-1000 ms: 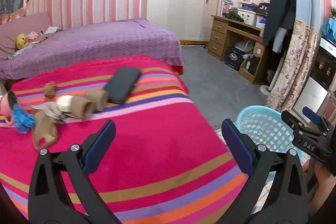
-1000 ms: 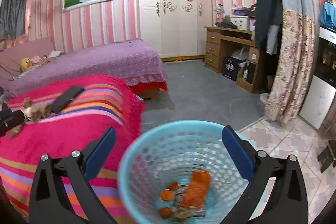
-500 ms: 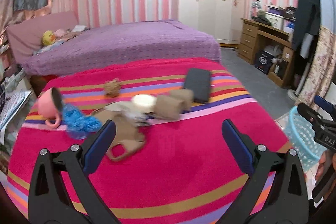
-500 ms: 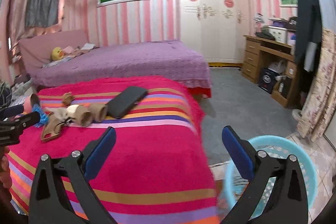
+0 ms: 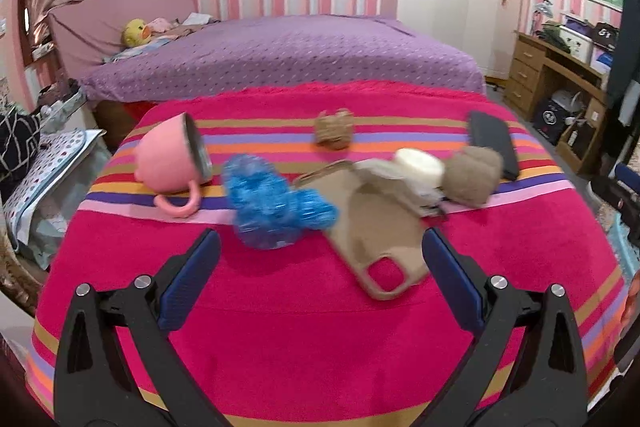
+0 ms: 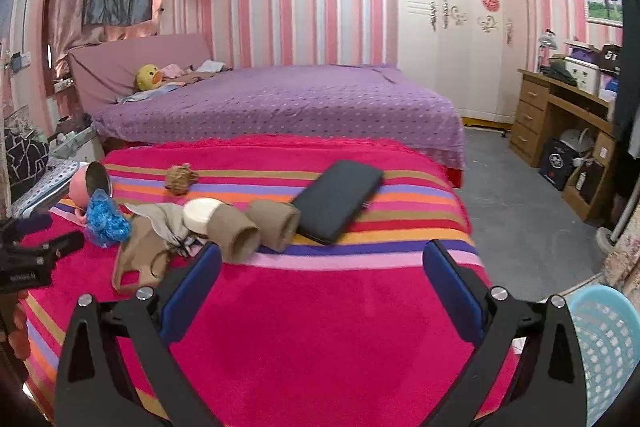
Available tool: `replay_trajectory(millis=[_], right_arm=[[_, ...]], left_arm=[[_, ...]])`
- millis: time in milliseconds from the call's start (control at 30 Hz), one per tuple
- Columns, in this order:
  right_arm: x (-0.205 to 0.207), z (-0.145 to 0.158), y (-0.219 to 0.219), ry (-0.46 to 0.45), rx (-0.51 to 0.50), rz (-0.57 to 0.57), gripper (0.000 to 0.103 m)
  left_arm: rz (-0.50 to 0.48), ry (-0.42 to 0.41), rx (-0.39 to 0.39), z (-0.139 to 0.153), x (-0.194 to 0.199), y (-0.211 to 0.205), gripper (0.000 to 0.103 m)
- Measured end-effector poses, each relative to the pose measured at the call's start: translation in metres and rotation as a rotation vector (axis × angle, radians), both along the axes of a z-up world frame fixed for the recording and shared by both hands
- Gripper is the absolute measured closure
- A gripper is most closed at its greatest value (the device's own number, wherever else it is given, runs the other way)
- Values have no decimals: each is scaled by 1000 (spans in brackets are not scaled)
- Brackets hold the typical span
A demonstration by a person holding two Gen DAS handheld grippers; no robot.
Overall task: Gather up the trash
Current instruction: 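Move both open tools back over the bedspread toward the remaining trash, then grasp the blue plastic bag with the left tool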
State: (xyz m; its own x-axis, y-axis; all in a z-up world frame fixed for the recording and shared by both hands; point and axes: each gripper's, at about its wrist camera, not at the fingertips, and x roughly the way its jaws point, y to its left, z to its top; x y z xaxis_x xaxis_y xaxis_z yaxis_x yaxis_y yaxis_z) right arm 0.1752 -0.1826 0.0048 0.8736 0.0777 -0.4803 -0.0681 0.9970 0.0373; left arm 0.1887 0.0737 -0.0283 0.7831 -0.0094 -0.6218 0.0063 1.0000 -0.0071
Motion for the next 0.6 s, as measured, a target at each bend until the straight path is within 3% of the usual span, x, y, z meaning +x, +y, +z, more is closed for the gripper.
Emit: replay_trajectory(millis=[200, 467, 567, 600], right_arm=[[23, -19, 29, 27, -12, 34, 5], [51, -33, 39, 91, -30, 51, 5], [60, -38, 41, 112, -21, 57, 5], [62, -39, 42, 118, -21, 62, 5]], left_arm=[[33, 43, -19, -14, 21, 23, 6], [45, 67, 24, -30, 53, 27, 6], [29, 84, 14, -35, 65, 24, 20], [14, 100, 7, -37, 69, 23, 34]])
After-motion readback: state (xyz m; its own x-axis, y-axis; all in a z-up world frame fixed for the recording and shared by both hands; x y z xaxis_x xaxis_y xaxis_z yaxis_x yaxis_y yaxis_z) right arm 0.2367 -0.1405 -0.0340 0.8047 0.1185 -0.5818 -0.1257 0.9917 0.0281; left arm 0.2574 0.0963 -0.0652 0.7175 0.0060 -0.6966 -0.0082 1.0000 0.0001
